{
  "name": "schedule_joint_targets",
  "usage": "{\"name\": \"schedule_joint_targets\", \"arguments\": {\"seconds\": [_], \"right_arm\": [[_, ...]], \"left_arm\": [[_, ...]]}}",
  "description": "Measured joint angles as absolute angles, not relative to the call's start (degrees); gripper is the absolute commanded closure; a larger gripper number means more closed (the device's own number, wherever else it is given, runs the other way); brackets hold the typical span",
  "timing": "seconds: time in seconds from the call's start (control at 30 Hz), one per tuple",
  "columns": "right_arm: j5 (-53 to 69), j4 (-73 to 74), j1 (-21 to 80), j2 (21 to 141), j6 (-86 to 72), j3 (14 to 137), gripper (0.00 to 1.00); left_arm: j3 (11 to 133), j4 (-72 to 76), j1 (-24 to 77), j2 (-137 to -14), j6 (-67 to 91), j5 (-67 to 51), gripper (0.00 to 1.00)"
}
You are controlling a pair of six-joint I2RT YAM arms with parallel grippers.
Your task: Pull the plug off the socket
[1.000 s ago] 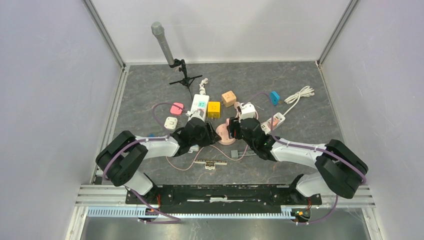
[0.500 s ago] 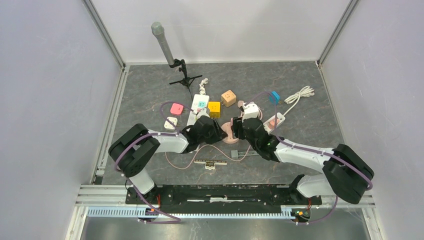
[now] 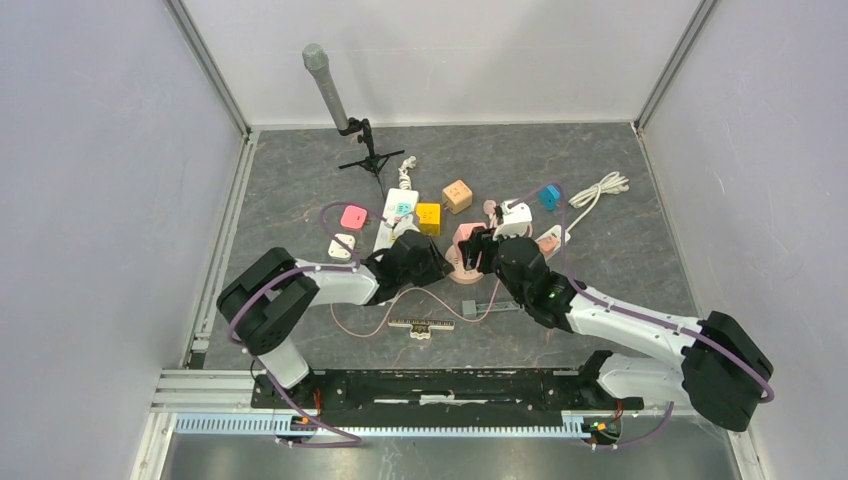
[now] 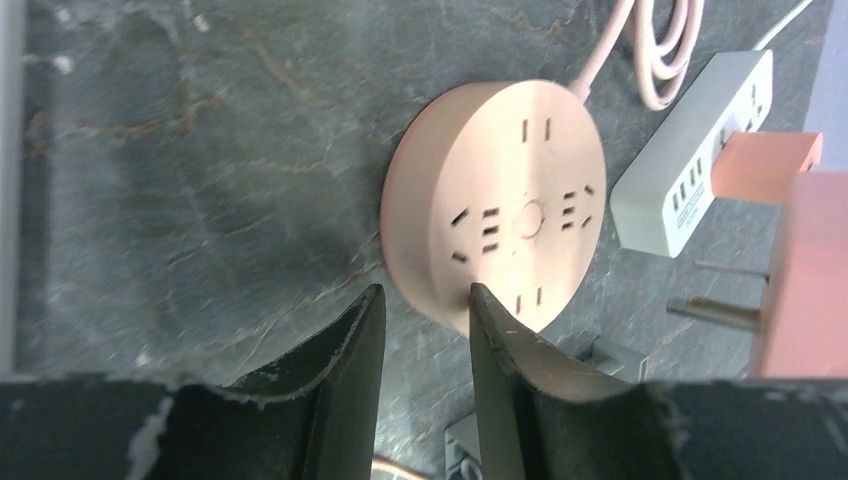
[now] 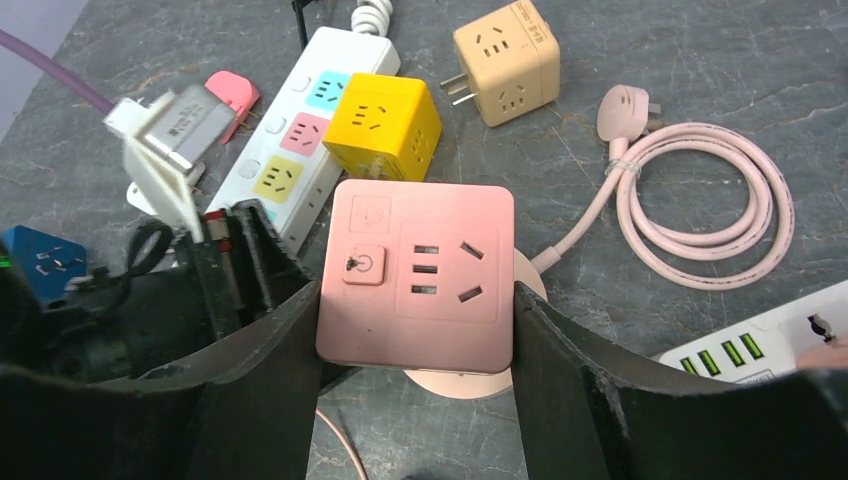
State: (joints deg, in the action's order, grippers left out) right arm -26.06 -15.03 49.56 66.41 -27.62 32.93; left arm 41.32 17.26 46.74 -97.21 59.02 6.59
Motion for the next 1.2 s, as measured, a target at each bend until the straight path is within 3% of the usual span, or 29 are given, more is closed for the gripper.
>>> {"name": "schedule_joint_targets", "arguments": {"seconds": [0.17, 0.37, 0.5, 0.7, 0.77, 0.8, 0.97, 1.07, 1.2], "right_arm": [[-26.1, -14.7, 49.5, 66.4, -28.3, 32.4, 1.00], [-21.6, -14.8, 49.5, 69.3, -28.2, 32.4, 0.99], [-16.0, -15.1, 49.5, 73.8, -28.2, 32.9, 0.97], [-3.7, -17.7, 49.5, 82.6, -27.8, 36.4, 0.90], [-0.4, -18.4, 49.8, 85.4, -27.7, 37.5, 0.82], [1.0, -18.6, 50.0, 86.6, -27.7, 37.8, 0.74], [4.6, -19.6, 50.3, 88.8, -28.1, 38.8, 0.29], [5.2, -19.4, 50.5, 88.8, -28.4, 39.2, 0.15], [4.3, -18.2, 50.5, 86.8, -28.0, 40.4, 0.06]], "left_arm": [[39.4, 10.2, 46.7, -91.8, 57.4, 6.7, 0.42], [39.0, 0.3, 46.7, -82.0, 56.0, 8.8, 0.34], [38.9, -6.2, 46.7, -74.1, 56.0, 14.6, 0.29], [36.3, -14.2, 46.7, -60.8, 56.4, 25.5, 0.11], [35.2, -16.0, 46.7, -56.8, 56.5, 28.3, 0.05], [34.7, -16.8, 46.7, -55.0, 56.5, 29.5, 0.01], [33.1, -19.9, 46.7, -47.7, 56.4, 34.3, 0.00], [33.0, -21.2, 46.7, -45.6, 56.0, 36.0, 0.00], [32.0, -21.3, 46.7, -42.9, 54.5, 37.7, 0.00]]}}
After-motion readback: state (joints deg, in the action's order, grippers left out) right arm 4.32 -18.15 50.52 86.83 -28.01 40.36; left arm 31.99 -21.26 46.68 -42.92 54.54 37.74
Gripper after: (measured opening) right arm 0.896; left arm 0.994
